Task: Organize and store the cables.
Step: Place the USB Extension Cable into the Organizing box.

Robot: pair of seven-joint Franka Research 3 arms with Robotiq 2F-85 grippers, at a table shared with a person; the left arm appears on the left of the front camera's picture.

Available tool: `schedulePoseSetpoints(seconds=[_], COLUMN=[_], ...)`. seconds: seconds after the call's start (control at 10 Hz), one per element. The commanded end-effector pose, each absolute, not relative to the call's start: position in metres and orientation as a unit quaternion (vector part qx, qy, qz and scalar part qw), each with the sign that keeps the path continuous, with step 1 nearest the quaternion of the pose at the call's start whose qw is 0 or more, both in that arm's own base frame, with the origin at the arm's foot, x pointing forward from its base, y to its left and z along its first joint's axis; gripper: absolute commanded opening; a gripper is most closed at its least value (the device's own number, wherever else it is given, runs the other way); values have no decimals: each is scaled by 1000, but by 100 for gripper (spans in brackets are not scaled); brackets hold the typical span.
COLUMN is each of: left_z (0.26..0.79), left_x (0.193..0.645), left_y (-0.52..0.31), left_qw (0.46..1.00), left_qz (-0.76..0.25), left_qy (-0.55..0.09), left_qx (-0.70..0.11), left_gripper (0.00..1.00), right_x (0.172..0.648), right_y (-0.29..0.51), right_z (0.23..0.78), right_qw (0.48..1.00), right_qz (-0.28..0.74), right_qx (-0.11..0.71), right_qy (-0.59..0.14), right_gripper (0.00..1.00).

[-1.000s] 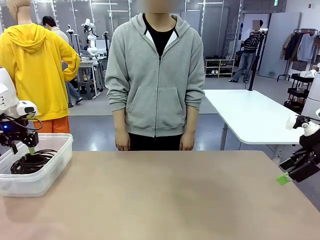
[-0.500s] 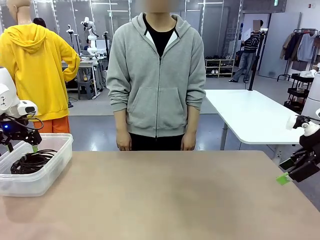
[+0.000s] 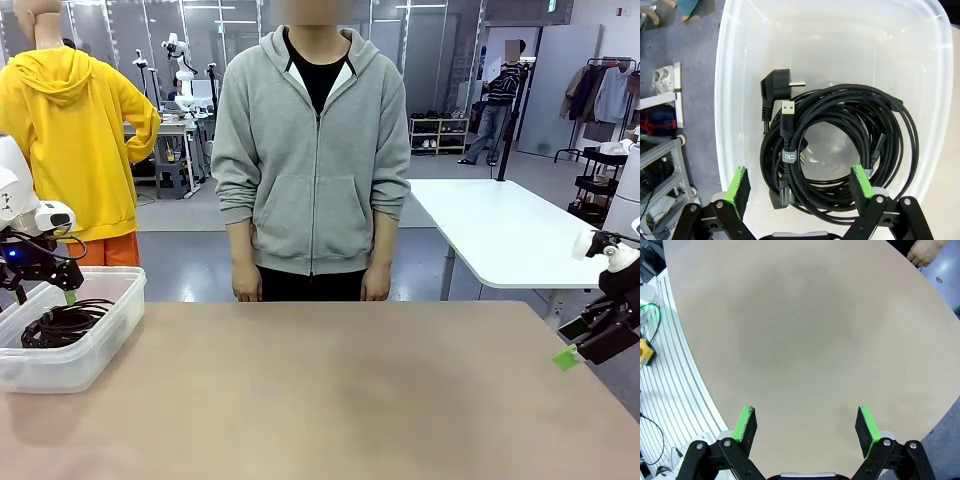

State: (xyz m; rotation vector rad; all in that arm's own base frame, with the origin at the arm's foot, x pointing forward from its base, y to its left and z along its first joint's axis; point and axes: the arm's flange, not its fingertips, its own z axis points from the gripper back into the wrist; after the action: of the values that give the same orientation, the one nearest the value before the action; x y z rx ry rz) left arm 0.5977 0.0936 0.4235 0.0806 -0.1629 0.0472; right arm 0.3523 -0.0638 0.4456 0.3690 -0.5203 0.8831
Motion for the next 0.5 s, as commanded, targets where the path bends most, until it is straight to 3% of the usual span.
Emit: schedulePoseSetpoints(seconds=[0.0,0.4], left_z=[423,423], left_x=[598,598], left_y=[94,94], left_qw=[996,996], left_qz=[16,16], left_qy=[-80,-80], left_qx=[35,35], left_gripper=[100,100], right_x=[354,354], right_y=[-62,-62], right_z=[447,447], right_qw=[859,859], right_qz=[411,411], right_qx=[176,176], right_qy=[-249,-249], right_gripper=[100,100])
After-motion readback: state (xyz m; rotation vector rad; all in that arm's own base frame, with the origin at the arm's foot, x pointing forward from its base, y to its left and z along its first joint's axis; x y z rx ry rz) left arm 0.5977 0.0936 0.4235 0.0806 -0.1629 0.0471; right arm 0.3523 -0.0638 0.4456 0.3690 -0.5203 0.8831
